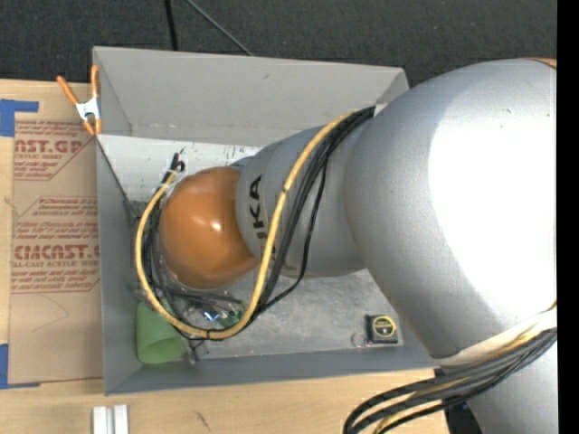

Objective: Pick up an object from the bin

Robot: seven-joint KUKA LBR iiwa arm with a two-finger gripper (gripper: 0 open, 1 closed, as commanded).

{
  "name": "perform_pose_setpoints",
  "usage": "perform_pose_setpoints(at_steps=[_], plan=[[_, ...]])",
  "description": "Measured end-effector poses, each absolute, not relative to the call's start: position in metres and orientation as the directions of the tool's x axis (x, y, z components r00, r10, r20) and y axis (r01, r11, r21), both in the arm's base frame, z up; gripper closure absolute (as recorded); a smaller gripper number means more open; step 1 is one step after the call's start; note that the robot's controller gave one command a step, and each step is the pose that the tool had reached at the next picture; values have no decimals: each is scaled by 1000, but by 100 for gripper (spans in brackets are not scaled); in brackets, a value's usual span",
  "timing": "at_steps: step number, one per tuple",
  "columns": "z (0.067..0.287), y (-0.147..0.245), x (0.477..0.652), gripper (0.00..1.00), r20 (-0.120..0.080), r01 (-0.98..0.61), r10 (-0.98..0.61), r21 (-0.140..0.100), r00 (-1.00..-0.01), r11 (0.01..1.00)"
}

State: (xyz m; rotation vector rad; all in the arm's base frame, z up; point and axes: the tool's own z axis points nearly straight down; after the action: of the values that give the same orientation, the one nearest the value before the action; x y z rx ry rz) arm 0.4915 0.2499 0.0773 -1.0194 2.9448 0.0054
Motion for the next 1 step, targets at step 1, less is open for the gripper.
perform_pose_setpoints(at_steps=[1], plan=[[78, 250, 492, 100, -24, -618, -618, -5, -786, 786]])
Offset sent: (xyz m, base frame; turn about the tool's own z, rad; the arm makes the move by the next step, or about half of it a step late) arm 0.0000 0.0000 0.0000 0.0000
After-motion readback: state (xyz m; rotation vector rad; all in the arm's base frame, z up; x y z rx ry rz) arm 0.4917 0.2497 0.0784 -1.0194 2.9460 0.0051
